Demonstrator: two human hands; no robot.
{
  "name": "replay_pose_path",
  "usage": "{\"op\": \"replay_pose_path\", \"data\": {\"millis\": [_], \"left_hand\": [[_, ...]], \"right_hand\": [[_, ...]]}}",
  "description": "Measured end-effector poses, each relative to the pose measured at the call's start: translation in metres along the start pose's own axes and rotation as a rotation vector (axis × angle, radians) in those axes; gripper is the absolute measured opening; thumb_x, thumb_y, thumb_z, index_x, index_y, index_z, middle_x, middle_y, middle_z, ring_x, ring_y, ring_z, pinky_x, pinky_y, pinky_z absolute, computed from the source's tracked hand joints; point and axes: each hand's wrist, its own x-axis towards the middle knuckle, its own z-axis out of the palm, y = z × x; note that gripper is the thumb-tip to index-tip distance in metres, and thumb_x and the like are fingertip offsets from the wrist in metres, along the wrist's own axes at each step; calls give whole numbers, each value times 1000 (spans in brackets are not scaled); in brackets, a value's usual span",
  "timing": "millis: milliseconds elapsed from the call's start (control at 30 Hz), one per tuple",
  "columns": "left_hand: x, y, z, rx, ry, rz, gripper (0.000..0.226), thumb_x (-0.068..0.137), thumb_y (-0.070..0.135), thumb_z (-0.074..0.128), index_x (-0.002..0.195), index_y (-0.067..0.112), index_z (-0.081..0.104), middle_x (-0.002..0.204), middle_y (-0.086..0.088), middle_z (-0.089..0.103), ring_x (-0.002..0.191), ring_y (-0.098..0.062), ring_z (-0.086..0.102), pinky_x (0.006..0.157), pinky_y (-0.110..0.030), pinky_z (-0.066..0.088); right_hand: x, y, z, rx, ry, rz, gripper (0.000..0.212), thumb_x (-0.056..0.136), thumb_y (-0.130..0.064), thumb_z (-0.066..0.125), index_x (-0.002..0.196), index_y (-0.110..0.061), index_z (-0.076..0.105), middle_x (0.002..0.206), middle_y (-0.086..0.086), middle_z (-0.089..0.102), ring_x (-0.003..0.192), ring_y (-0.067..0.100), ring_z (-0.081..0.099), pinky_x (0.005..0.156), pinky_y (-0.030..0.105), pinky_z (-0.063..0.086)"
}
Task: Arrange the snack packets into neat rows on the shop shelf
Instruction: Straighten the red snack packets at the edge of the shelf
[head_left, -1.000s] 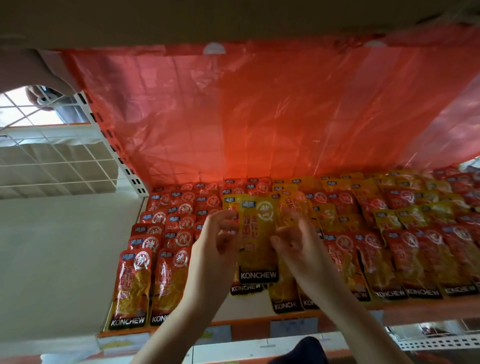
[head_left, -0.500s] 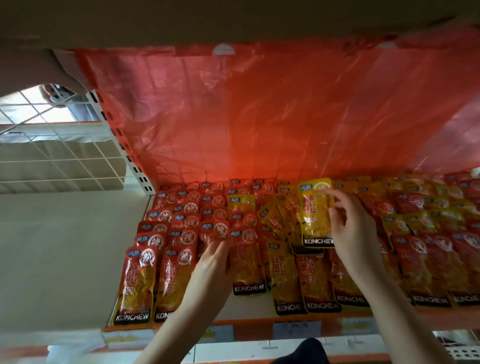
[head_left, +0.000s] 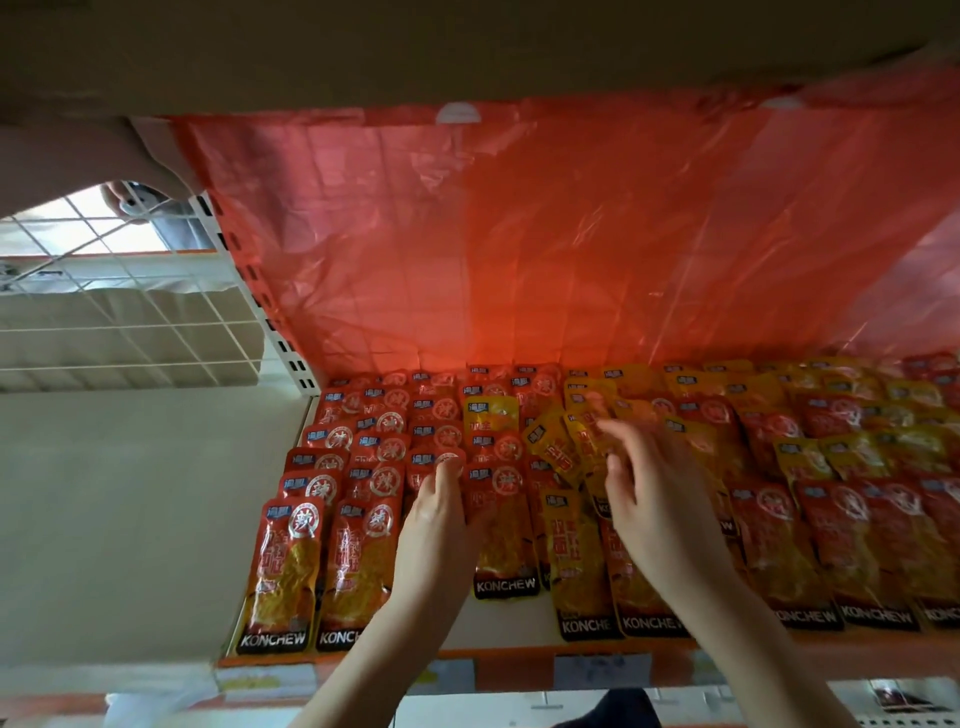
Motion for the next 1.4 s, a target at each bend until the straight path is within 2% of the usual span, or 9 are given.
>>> {"op": "replay_pose_path", "data": {"millis": [133,400,500,633,767,900,1100,1300,1400], "left_hand": [[8,0,2,-22,35,-47,50,87,12,62,130,23,40,115,-4,60,98,-19,58,78,-30,49],[13,2,-29,-476,112,-109,21,89,4,57,108,8,65,89,6,67,73,-7,65,57,-28,55],[8,3,-45,-600,137,-88,19,90,4,56,91,20,66,84,7,65,75,-17,66,64,-45,58],[3,1,-64,-690,43,-58,31,89,3,57,85,33,62,91,2,66,86,-19,66,68,-45,58],[1,-14,-71,-508,-99,13,32,89,2,56,112,24,61,100,3,66,88,-11,66,67,-29,58],[-2,-37,-74,-70,151,71,38,88,3,58,120,22,60,110,6,64,96,-10,61,76,-20,48],[-7,-74,-84,318,166,206,39,81,19,70,119,21,61,115,1,62,106,-24,56,84,-38,47],[-12,-87,-88,419,72,350,52,70,25,79,119,23,60,113,2,61,105,-22,59,80,-39,52],[-13,-89,-90,452,65,410,54,65,28,83,114,22,61,111,2,63,103,-23,61,78,-39,53]], "right_hand": [[-19,-15,16,117,-133,-78,34,85,-6,55,118,-8,58,112,-1,58,106,6,52,99,17,38],[-33,-36,29,318,-296,-27,32,96,-19,49,127,-20,51,120,-13,50,113,0,49,90,3,36],[-25,-44,30,421,-369,95,52,92,-43,42,139,-22,36,121,-14,46,108,-5,49,86,2,36],[-8,-59,34,578,-478,191,81,77,-59,45,144,-21,19,116,-14,46,97,-5,53,78,11,48],[-8,-73,45,754,-504,230,69,78,-43,58,138,-35,25,115,-16,51,104,3,58,83,25,54],[-21,-77,59,642,-487,138,53,87,-32,61,134,-33,37,132,-14,50,123,-2,45,104,20,39],[-31,-85,77,432,-437,140,55,88,-24,63,136,-23,38,130,-9,51,120,-3,43,90,-3,30],[-33,-87,90,32,-297,-40,57,73,-30,78,120,-13,52,112,2,55,105,20,46,89,36,49],[-36,-89,93,-5,-328,-51,44,80,-32,71,117,-15,53,115,0,50,109,21,47,90,37,50]]}}
